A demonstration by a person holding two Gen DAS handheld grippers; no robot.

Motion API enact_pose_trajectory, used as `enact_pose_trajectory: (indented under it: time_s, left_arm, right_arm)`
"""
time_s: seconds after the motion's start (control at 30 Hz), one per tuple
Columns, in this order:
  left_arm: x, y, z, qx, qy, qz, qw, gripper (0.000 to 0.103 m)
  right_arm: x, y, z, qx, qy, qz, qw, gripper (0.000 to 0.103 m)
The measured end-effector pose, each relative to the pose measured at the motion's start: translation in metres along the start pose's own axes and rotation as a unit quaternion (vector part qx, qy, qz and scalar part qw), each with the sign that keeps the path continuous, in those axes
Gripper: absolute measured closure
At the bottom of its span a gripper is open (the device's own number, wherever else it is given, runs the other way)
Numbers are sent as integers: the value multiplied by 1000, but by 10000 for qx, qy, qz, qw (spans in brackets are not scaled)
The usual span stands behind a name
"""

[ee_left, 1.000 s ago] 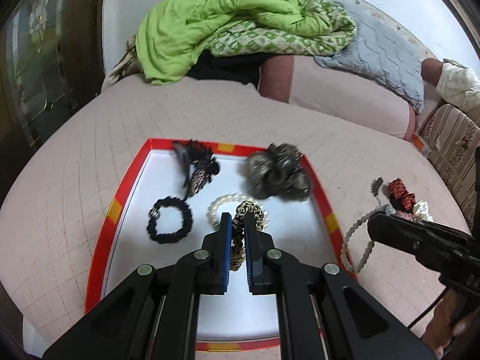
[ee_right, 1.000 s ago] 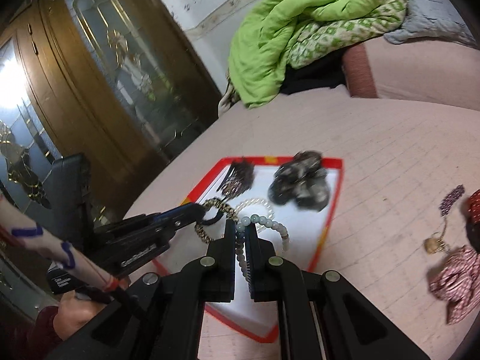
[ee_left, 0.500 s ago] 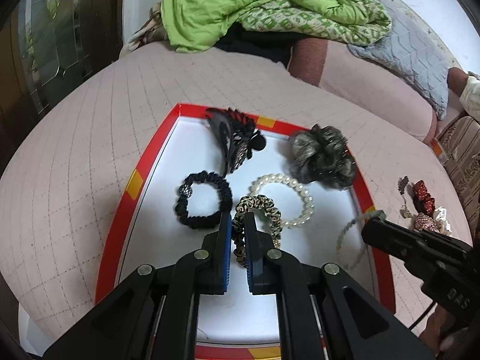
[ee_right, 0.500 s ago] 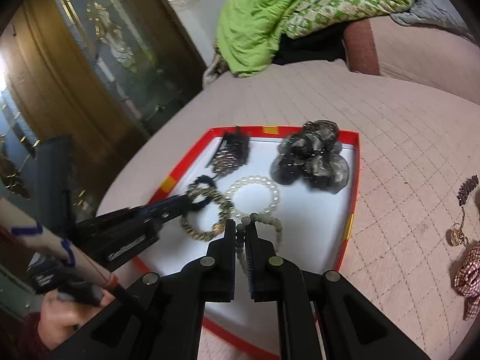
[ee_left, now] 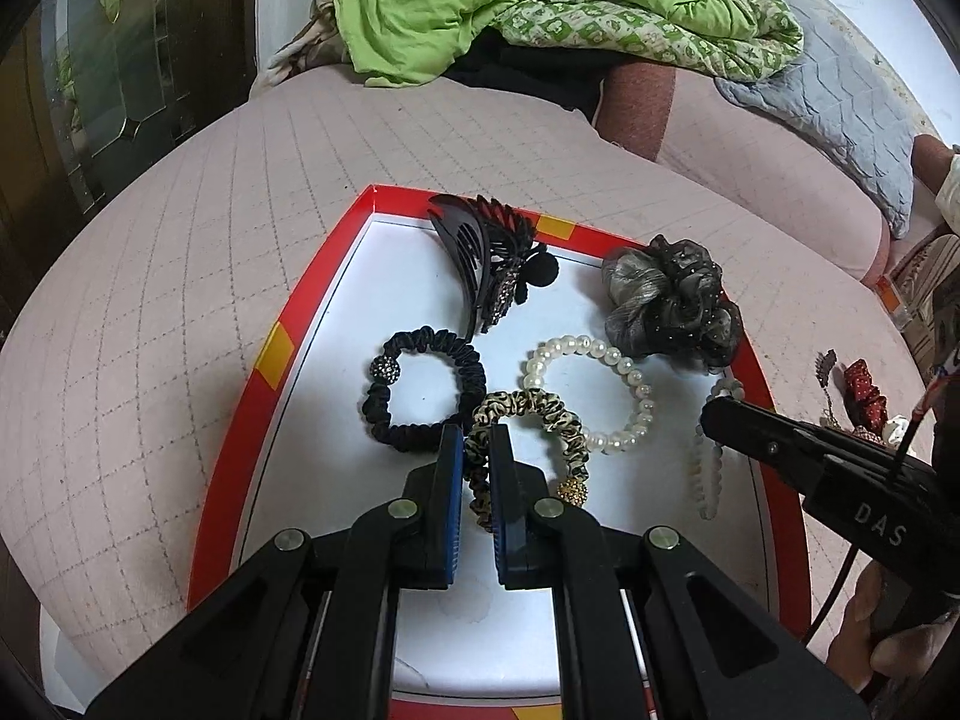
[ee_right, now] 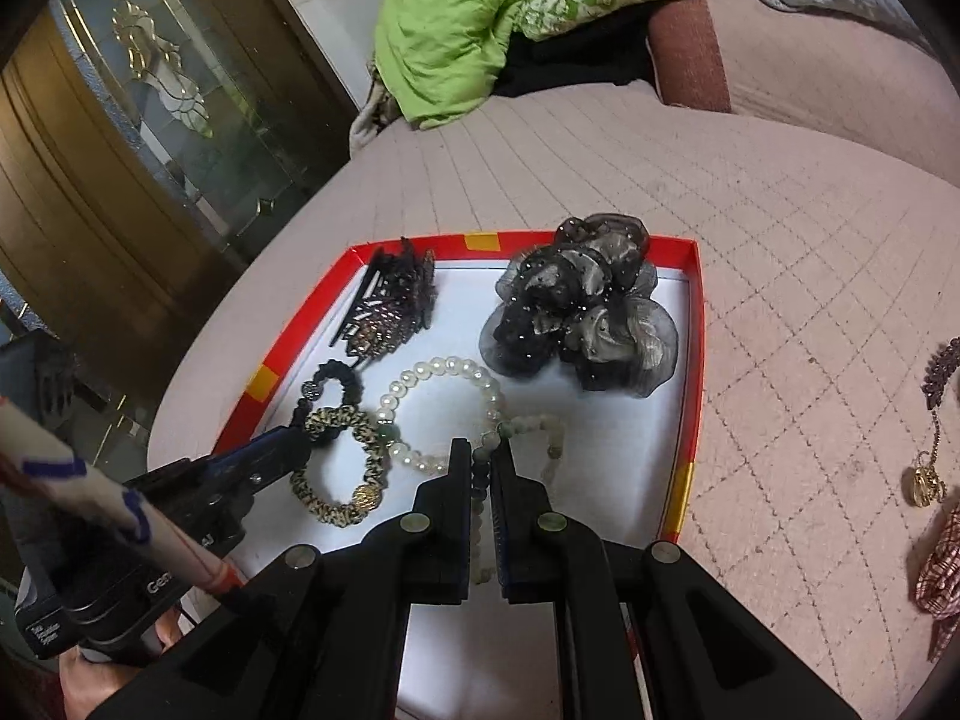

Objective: Organize jewelry
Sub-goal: 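Lower the leopard hair tie and jade bracelet into the tray and open both grippers, then move both open grippers back to the jewelry pile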

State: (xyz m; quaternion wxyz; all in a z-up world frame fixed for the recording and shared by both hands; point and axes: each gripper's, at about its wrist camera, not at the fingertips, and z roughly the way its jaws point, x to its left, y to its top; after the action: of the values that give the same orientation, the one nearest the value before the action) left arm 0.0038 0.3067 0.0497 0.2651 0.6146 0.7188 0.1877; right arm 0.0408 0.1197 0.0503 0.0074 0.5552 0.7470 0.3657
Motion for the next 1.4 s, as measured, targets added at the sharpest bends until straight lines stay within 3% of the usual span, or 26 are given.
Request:
enact_pose_trajectory:
  time_s: [0.2, 0.27, 0.33, 0.47, 0.93, 1.23, 1.4]
  left_arm:
    - [3, 0, 1, 20, 24, -39, 10000, 93]
    - [4, 0, 1, 24, 31, -52, 10000, 85]
    - [4, 0, 0, -3, 66, -56, 10000, 78]
    - [5, 1, 0, -28, 72, -68, 9999, 78]
    - [-4, 4, -10, -302, 131, 28, 9995, 76]
    - [-41, 2, -15, -479, 130, 505, 9975, 75]
    - [-65, -2, -19, -543, -117, 692, 9961, 75]
  right_arm:
    - [-3, -2, 4, 92, -24, 102, 9999, 95]
    - [-3, -2, 5, 141, -7, 120, 9998, 94]
    - [-3, -2, 4, 147, 26, 128, 9998, 90]
    - [-1, 0, 2, 117, 107, 98, 9998, 77]
    - [-22, 4, -37, -269, 156, 351, 9989, 77]
    - [-57, -10, -63, -355, 56, 612, 9975, 77]
    - [-79, -14, -78, -450, 49, 729, 9963, 77]
